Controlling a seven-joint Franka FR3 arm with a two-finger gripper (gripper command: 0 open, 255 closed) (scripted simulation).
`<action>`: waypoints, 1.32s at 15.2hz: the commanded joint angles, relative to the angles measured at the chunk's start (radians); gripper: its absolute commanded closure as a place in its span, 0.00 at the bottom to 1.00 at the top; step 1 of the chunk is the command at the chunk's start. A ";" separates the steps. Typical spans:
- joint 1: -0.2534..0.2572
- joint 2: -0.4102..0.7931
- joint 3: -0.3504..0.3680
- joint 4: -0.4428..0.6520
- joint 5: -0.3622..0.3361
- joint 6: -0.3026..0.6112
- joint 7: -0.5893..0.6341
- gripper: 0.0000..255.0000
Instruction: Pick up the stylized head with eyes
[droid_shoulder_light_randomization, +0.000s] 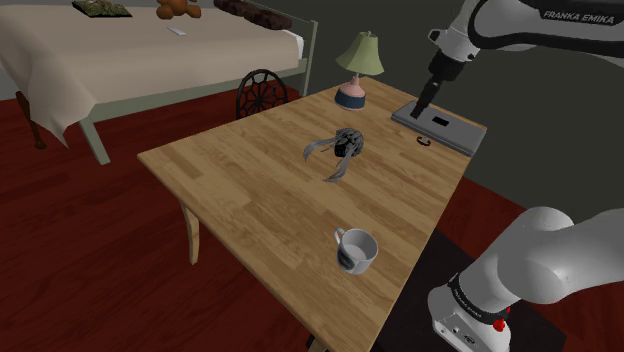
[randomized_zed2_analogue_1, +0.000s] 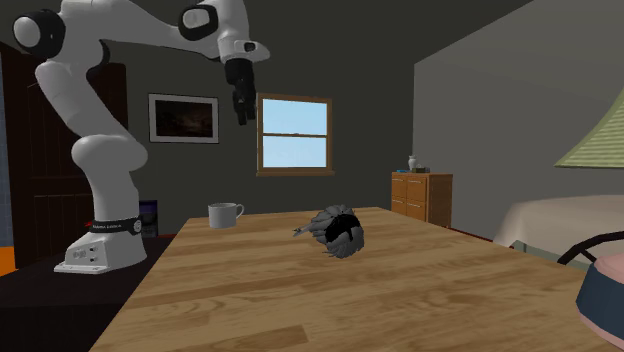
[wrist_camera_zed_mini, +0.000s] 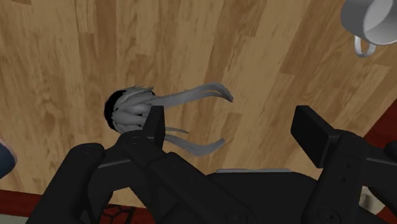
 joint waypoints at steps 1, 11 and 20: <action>0.024 0.073 -0.042 0.021 0.010 0.038 -0.093 0.00; 0.110 0.506 -0.187 0.253 0.177 0.125 -0.566 0.00; 0.062 0.907 -0.146 0.564 0.343 0.086 -0.925 0.00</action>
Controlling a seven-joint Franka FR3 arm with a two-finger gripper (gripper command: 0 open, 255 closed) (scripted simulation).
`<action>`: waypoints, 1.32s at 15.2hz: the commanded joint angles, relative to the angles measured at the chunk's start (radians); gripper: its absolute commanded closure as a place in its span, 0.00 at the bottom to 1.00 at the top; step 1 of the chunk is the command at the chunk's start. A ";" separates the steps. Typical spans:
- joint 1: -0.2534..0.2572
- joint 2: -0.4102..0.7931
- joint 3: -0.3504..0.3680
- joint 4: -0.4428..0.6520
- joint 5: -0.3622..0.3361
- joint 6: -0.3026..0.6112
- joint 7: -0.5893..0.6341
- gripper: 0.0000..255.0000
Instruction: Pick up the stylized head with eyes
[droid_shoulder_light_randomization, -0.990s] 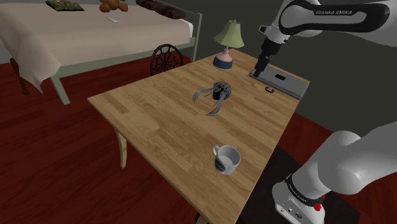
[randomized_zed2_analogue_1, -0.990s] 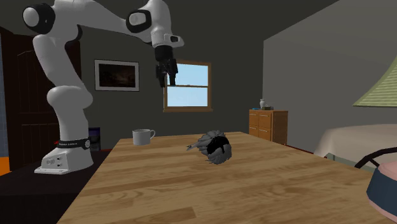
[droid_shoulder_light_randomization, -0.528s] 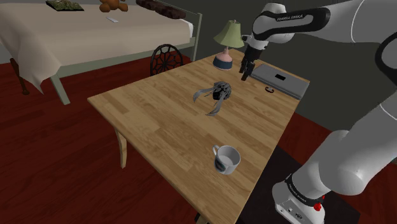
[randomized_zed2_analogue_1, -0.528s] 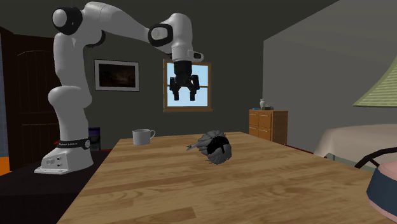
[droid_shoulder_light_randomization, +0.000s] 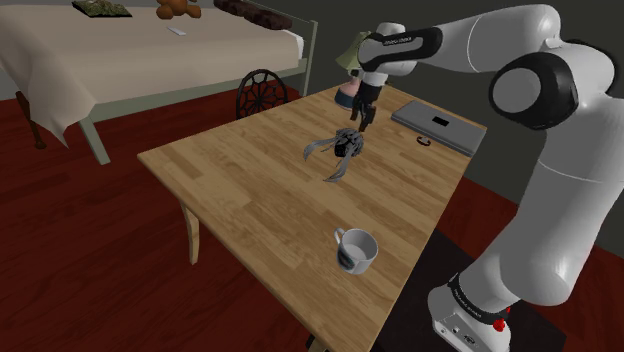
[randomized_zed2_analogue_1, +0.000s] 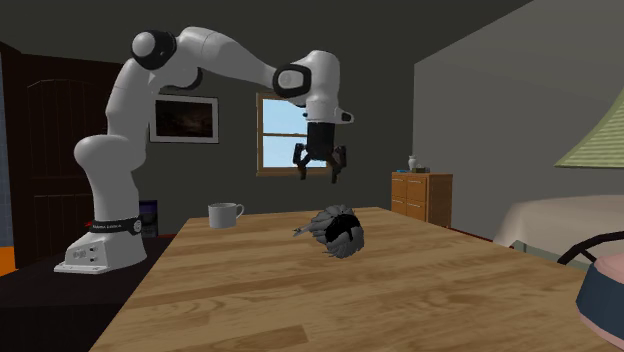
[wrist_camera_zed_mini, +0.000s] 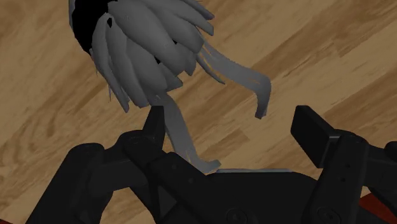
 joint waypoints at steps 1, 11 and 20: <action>-0.015 0.084 0.022 0.074 0.024 -0.013 -0.066 0.00; -0.058 0.323 0.092 0.280 0.058 -0.029 -0.208 0.00; -0.058 0.340 0.096 0.258 0.065 0.010 -0.214 1.00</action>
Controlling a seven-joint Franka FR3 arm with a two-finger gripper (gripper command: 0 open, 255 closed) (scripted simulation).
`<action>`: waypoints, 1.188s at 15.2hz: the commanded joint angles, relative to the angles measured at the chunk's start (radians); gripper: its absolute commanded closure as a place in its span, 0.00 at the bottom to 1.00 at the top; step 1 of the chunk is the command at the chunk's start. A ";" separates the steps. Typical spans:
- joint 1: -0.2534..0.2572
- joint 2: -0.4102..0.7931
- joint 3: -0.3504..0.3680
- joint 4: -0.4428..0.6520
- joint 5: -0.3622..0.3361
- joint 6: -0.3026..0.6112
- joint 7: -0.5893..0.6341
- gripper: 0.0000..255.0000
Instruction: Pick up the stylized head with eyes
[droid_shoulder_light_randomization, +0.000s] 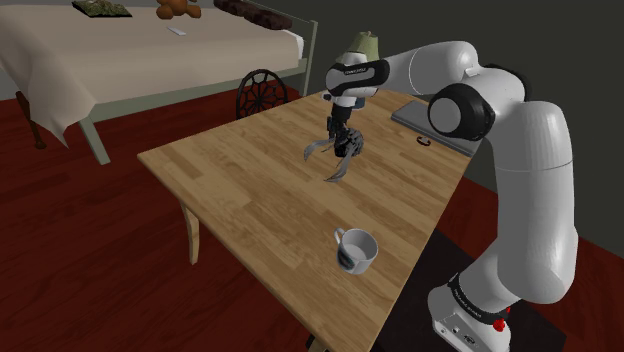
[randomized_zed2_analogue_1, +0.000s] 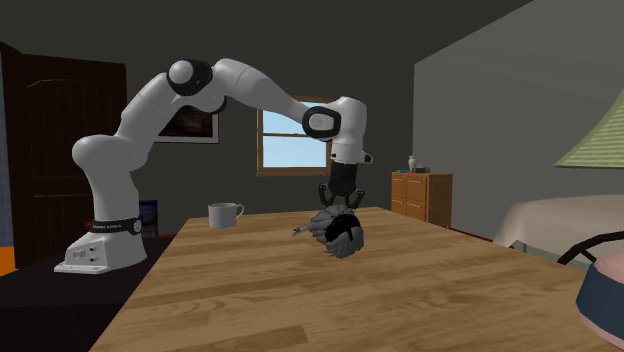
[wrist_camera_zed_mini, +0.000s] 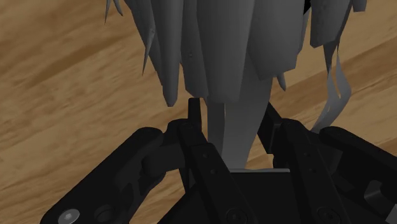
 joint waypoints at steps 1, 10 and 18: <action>0.000 0.001 0.000 -0.001 0.000 0.001 0.000 1.00; 0.000 -0.018 -0.005 0.024 -0.008 -0.042 0.007 1.00; -0.001 -0.053 -0.013 0.078 -0.022 -0.127 0.020 1.00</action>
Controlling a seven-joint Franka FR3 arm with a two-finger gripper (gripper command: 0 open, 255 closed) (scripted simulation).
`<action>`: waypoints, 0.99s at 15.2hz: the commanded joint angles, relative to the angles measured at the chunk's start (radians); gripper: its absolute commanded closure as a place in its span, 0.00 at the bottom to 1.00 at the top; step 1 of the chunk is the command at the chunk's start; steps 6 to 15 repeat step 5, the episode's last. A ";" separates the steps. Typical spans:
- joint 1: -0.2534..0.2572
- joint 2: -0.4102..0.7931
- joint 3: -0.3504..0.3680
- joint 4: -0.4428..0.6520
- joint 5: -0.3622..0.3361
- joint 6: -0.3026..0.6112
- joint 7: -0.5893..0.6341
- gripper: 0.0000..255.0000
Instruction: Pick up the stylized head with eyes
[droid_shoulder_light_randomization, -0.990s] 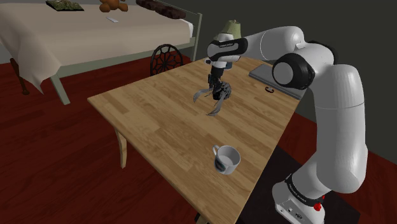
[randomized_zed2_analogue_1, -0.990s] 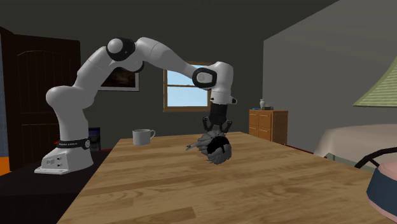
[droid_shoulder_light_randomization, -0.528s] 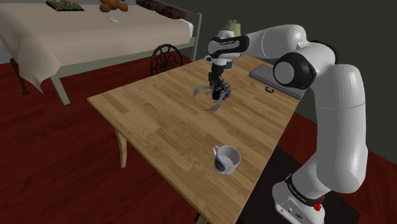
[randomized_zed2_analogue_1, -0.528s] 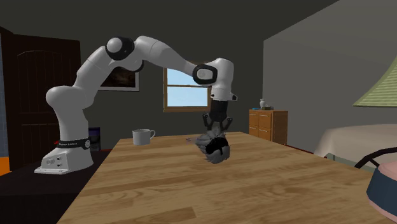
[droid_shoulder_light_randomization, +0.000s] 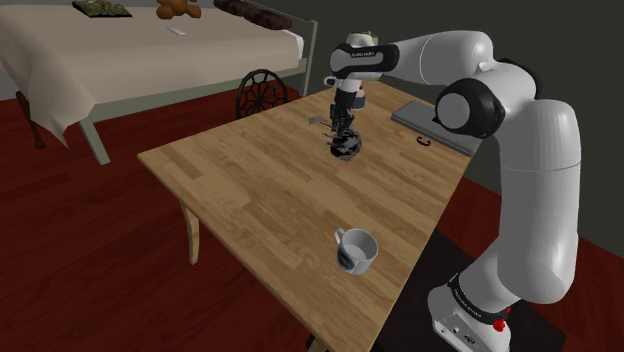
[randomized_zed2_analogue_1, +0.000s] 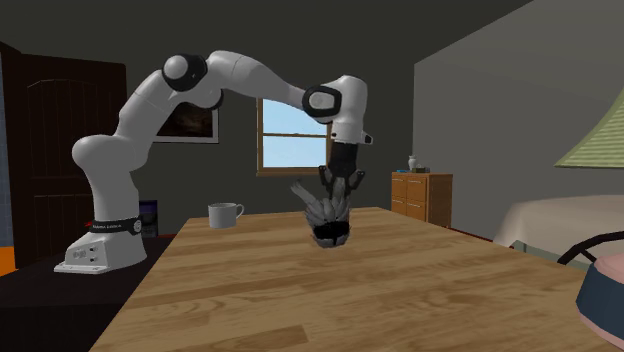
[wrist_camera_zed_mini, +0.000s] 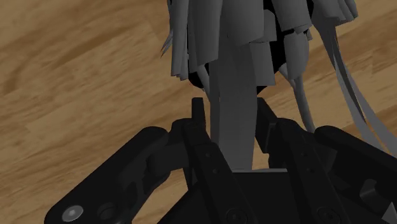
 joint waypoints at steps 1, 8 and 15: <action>-0.001 -0.007 -0.002 0.017 -0.003 -0.022 0.003 1.00; -0.002 -0.013 -0.003 0.035 -0.006 -0.046 0.006 1.00; -0.002 -0.013 -0.003 0.035 -0.006 -0.046 0.006 1.00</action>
